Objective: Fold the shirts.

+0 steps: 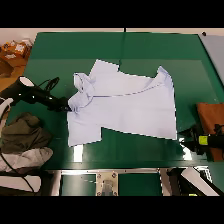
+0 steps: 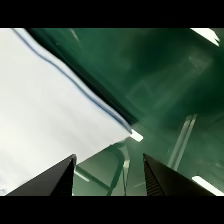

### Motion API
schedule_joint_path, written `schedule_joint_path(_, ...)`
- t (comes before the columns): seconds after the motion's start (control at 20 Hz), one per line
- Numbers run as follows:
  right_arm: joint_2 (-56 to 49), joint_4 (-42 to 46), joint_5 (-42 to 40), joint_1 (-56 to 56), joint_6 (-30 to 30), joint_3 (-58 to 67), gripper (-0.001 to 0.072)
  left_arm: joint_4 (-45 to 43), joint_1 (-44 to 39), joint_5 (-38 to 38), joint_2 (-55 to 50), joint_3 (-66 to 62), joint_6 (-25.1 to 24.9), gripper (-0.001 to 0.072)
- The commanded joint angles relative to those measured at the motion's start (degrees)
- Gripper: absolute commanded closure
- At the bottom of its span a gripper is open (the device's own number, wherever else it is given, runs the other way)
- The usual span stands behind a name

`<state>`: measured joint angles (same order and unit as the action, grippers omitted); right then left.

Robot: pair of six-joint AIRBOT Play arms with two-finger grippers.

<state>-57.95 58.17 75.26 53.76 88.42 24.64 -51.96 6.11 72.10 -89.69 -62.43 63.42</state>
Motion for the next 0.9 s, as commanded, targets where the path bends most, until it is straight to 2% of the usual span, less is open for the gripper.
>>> schedule_joint_path(0.0,0.48,-0.83,-7.93,-2.89,0.92,-7.17,0.0220,0.57,-0.70,-0.57,0.28,0.70,0.00,0.0679)
schedule_joint_path(0.05,0.46,-2.71,-11.76,-3.48,0.28,-8.24,0.0221,0.59,-0.70,-0.50,0.28,0.70,0.07,0.0679)
schedule_joint_path(0.25,-0.55,-15.85,-23.50,-6.25,-9.05,-8.48,0.0221,0.59,-0.70,-0.44,0.28,0.70,0.15,0.0679)
schedule_joint_path(0.35,-1.09,-20.76,-26.16,-7.96,-12.72,-8.31,0.0222,0.59,-0.70,-0.11,0.28,0.70,0.17,0.0679)
schedule_joint_path(0.5,-2.91,-22.64,-26.86,-12.72,-14.16,-8.28,0.0227,1.05,-0.70,-0.07,0.28,0.70,0.20,0.0679)
schedule_joint_path(0.55,-3.52,-22.64,-26.80,-14.95,-14.16,-8.28,0.0258,1.29,-0.70,-0.07,0.28,0.70,0.20,0.0679)
schedule_joint_path(0.6,-3.65,-22.62,-26.38,-16.57,-14.16,-8.28,0.0405,1.40,-0.70,0.15,0.28,0.70,0.20,0.0679)
schedule_joint_path(0.65,-3.63,-22.60,-25.16,-17.38,-14.19,-8.20,0.0466,1.40,-0.70,0.70,0.28,0.70,0.20,0.0679)
schedule_joint_path(0.8,-3.63,-21.40,-21.07,-17.18,-15.43,-8.15,0.0454,1.38,-0.70,2.29,0.31,0.70,0.17,0.0679)
schedule_joint_path(0.85,-3.63,-20.55,-20.22,-17.18,-15.43,-8.13,0.0477,1.38,-0.70,2.47,0.33,0.70,0.22,0.0679)
